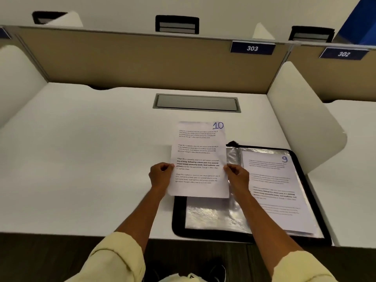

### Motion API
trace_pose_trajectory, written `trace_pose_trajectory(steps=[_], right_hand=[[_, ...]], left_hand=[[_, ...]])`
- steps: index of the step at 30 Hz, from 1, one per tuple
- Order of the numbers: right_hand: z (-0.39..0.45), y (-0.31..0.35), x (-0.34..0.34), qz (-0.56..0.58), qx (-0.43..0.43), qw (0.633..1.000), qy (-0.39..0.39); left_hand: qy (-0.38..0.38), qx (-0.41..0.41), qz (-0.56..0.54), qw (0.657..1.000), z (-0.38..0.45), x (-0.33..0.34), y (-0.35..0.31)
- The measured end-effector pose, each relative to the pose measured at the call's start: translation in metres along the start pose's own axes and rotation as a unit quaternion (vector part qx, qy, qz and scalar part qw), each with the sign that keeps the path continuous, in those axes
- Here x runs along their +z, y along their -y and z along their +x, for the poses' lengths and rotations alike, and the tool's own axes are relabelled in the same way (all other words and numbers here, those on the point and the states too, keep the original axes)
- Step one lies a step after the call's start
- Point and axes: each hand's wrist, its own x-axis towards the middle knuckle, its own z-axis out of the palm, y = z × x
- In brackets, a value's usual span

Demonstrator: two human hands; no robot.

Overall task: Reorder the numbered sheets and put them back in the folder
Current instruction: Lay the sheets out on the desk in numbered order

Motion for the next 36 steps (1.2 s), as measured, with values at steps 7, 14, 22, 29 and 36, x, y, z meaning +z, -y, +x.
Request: trace_pose_trajectory(steps=[7,14,22,29,36], right_hand=[[-0.03,-0.002,0.061,0.002,0.018,0.999,0.033],[-0.052,-0.014,0.11,-0.019,0.031,0.998,0.048],[-0.081,-0.018,0.144,-0.081,-0.002,0.996,0.032],[-0.092,-0.026,0.163,-0.144,-0.021,0.989,0.008],[-0.102,-0.028,0.172,-0.259,-0.054,0.964,0.001]], left_hand=[[-0.02,-0.006,-0.005,1.0,0.024,-0.061,0.018],[-0.037,-0.005,0.008,0.999,0.041,-0.112,0.035],[-0.029,0.003,0.038,0.999,0.056,-0.149,0.056],[-0.021,0.005,0.085,0.996,0.064,-0.163,0.07],[-0.005,0.019,0.152,0.988,0.064,-0.171,0.081]])
